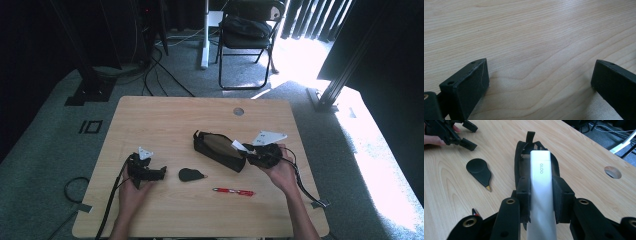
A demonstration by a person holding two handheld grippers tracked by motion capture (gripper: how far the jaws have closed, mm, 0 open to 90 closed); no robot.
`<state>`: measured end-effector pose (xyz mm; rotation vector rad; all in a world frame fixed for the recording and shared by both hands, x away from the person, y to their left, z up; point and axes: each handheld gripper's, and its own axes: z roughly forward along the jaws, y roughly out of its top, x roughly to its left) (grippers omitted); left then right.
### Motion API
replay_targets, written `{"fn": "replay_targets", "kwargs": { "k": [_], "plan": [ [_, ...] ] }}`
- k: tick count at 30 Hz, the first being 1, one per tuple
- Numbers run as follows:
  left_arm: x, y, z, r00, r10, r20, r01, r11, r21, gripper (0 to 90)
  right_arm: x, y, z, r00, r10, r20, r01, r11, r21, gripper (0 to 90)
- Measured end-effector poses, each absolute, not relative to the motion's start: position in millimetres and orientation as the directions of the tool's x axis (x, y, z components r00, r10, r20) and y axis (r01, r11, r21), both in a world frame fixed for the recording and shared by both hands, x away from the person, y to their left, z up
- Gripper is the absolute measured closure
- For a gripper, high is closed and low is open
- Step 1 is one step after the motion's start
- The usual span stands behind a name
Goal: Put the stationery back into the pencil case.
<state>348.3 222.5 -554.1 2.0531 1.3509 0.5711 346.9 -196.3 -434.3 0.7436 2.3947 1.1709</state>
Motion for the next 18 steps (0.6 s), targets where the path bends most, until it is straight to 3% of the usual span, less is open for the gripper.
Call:
{"fn": "replay_targets", "kwargs": {
  "k": [18],
  "plan": [
    [348,223,-554,0.387,0.922,0.023,0.660,-0.294,0.691,1.9,358,-187,-434,-0.784,0.614,-0.087,0.306,0.505,0.807,69.9]
  ]
}}
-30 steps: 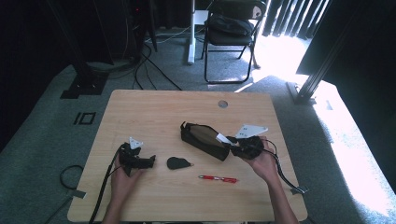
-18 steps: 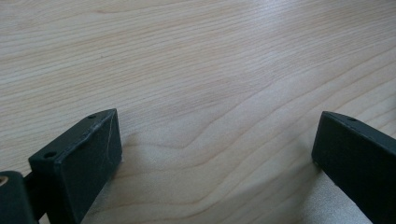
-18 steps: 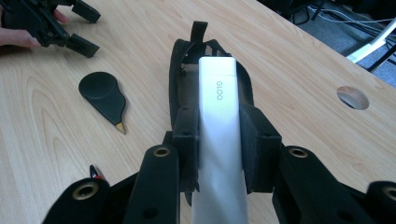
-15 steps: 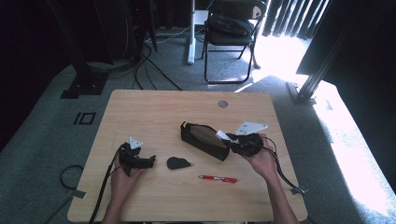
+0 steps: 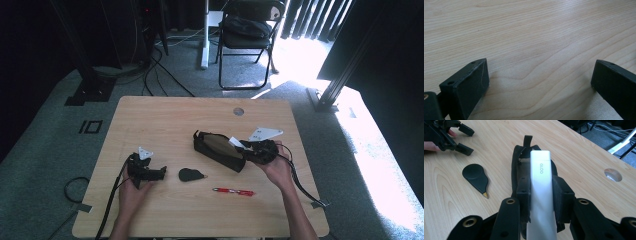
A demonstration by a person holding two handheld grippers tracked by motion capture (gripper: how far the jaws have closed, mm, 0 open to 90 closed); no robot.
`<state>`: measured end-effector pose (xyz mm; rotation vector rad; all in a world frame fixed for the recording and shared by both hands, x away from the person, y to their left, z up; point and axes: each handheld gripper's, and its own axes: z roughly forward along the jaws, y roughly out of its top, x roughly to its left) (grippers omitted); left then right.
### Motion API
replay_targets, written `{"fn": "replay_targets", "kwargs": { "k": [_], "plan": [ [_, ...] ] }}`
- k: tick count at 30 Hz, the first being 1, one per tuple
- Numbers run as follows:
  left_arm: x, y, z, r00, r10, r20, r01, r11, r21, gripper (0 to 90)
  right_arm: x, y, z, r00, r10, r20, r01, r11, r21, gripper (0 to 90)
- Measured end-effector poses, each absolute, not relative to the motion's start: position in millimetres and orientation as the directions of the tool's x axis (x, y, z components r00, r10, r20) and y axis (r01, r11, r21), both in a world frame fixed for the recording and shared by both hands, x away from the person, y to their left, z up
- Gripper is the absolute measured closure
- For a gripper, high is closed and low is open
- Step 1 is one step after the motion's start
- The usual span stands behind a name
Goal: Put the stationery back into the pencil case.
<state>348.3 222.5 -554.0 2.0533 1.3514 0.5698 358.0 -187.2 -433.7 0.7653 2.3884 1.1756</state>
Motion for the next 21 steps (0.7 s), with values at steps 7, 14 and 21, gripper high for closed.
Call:
{"fn": "replay_targets", "kwargs": {
  "k": [7,14,21],
  "plan": [
    [348,223,-554,0.388,0.921,0.024,0.660,-0.296,0.690,1.9,362,-186,-435,-0.780,0.620,-0.083,0.313,0.501,0.807,69.9],
    [348,222,-554,0.386,0.922,0.022,0.660,-0.293,0.692,1.9,366,-180,-435,-0.780,0.620,-0.090,0.307,0.504,0.808,69.9],
    [348,222,-554,0.386,0.922,0.023,0.660,-0.294,0.692,1.9,371,-175,-436,-0.783,0.615,-0.092,0.305,0.509,0.805,69.9]
  ]
}}
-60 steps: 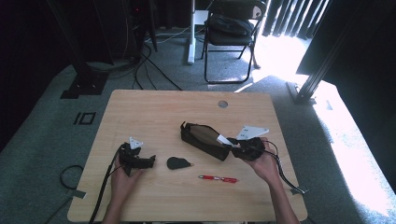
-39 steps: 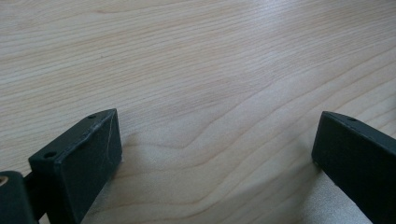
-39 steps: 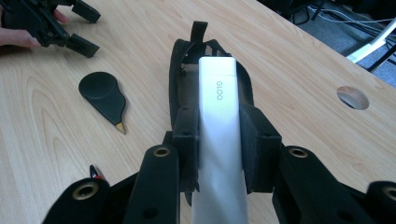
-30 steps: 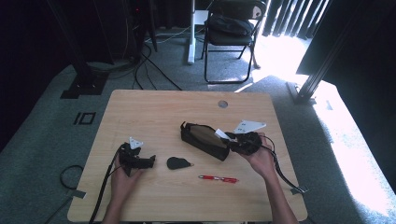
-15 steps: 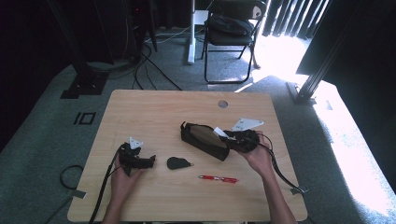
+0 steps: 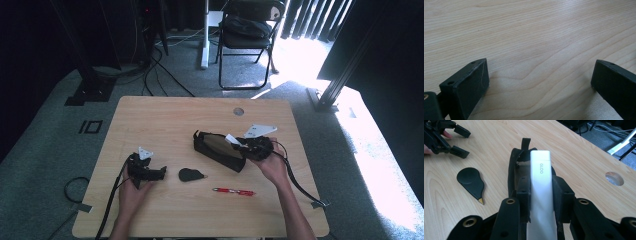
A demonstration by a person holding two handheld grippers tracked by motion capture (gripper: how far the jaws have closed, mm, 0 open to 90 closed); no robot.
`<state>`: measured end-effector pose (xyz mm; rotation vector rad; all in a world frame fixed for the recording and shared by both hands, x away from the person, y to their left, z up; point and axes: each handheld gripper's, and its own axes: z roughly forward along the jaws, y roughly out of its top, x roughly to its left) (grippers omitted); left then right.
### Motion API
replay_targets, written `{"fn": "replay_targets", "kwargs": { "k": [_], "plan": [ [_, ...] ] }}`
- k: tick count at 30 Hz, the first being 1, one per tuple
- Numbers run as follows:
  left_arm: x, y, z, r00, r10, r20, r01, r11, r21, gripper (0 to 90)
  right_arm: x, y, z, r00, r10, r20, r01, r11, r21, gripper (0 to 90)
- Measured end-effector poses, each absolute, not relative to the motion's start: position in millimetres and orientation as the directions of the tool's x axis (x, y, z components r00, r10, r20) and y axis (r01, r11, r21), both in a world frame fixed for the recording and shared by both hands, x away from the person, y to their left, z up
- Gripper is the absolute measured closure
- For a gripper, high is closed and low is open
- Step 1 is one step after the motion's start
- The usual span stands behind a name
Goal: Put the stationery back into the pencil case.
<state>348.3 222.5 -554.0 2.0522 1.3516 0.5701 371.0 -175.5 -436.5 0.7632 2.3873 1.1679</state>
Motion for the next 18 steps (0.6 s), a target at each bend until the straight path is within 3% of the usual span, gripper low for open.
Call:
{"fn": "replay_targets", "kwargs": {
  "k": [18],
  "plan": [
    [348,222,-554,0.386,0.922,0.024,0.658,-0.294,0.693,1.9,385,-166,-448,-0.786,0.614,-0.071,0.323,0.505,0.800,69.9]
  ]
}}
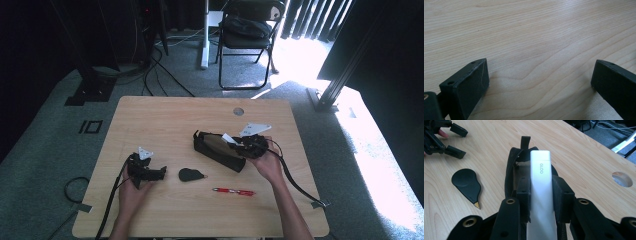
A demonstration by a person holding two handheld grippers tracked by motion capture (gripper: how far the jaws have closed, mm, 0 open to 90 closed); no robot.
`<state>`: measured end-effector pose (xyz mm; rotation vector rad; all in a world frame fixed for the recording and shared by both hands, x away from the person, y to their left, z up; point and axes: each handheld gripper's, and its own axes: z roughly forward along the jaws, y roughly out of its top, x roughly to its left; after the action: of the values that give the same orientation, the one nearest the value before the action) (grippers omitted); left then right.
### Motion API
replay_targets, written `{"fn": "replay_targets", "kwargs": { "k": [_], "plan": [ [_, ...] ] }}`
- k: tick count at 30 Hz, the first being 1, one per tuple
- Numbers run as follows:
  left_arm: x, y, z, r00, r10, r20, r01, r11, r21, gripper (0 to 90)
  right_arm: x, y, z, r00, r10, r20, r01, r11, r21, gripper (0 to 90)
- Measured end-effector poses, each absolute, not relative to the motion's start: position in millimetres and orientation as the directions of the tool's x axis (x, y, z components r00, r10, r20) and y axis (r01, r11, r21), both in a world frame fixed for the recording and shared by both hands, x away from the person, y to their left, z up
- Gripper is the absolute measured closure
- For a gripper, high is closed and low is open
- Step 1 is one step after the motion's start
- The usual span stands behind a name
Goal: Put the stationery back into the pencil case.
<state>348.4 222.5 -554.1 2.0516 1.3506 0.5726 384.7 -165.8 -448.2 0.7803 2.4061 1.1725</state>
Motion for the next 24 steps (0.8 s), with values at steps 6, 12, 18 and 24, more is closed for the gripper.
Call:
{"fn": "replay_targets", "kwargs": {
  "k": [6,12,18,24],
  "plan": [
    [348.4,222.5,-554.1,0.386,0.922,0.025,0.658,-0.294,0.693,1.9,388.3,-164.2,-451.2,-0.789,0.611,-0.067,0.325,0.507,0.799,69.9],
    [348.4,222.5,-554.1,0.386,0.922,0.024,0.658,-0.294,0.693,1.9,390.8,-163.5,-452.7,-0.787,0.613,-0.068,0.326,0.507,0.797,69.9],
    [348.4,222.5,-554.1,0.386,0.922,0.024,0.658,-0.294,0.693,1.9,392.3,-161.8,-455.1,-0.788,0.611,-0.074,0.323,0.512,0.796,69.9],
    [348.3,222.6,-554.1,0.387,0.922,0.025,0.658,-0.296,0.692,1.9,394.4,-161.2,-456.7,-0.788,0.612,-0.070,0.325,0.510,0.796,69.9]
  ]
}}
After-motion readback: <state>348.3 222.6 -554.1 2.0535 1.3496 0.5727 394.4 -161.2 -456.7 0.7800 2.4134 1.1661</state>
